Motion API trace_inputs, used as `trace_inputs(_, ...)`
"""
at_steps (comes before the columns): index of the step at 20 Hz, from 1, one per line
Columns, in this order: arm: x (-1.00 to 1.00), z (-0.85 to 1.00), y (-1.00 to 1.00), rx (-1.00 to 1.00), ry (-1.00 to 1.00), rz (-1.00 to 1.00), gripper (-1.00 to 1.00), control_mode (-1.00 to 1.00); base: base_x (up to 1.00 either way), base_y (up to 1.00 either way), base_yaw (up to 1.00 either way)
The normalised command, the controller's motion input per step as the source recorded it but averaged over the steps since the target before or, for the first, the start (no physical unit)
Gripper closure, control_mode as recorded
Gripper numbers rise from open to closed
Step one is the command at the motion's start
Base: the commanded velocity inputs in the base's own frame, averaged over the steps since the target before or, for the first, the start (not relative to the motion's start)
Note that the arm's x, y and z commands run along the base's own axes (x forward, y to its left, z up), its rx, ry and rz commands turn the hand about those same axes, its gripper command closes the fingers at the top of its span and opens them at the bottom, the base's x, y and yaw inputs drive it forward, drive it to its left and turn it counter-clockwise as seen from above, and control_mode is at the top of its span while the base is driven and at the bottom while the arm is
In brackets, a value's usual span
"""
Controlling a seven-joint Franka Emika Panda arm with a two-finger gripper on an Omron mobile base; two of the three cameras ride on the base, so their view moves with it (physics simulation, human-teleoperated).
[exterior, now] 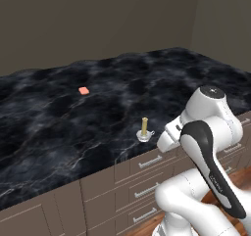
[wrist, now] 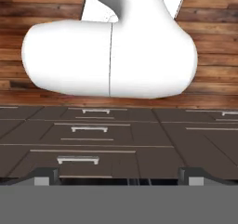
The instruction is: Pick the candle and jar from the dining table and place them in the open cabinet. Close the cabinet after placing the objects.
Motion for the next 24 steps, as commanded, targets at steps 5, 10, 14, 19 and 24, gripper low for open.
trace_inputs(5,0.08,0.0,0.0,0.0,-0.06,0.0,-1.0,-1.0,0.0,0.0,0.0)
trace_inputs(10,0.11,0.0,0.0,0.0,-0.07,0.0,-1.0,-1.0,0.0,0.0,0.0)
trace_inputs(14,0.19,-0.07,0.0,0.0,-0.05,0.0,-1.0,-1.0,0.0,0.0,0.0)
trace_inputs(19,0.3,-0.1,-0.14,0.0,-0.01,0.0,-1.0,-1.0,0.0,0.0,0.0)
trace_inputs(24,0.39,-0.18,-0.21,0.0,0.0,0.0,-1.0,-1.0,0.0,0.0,0.0)
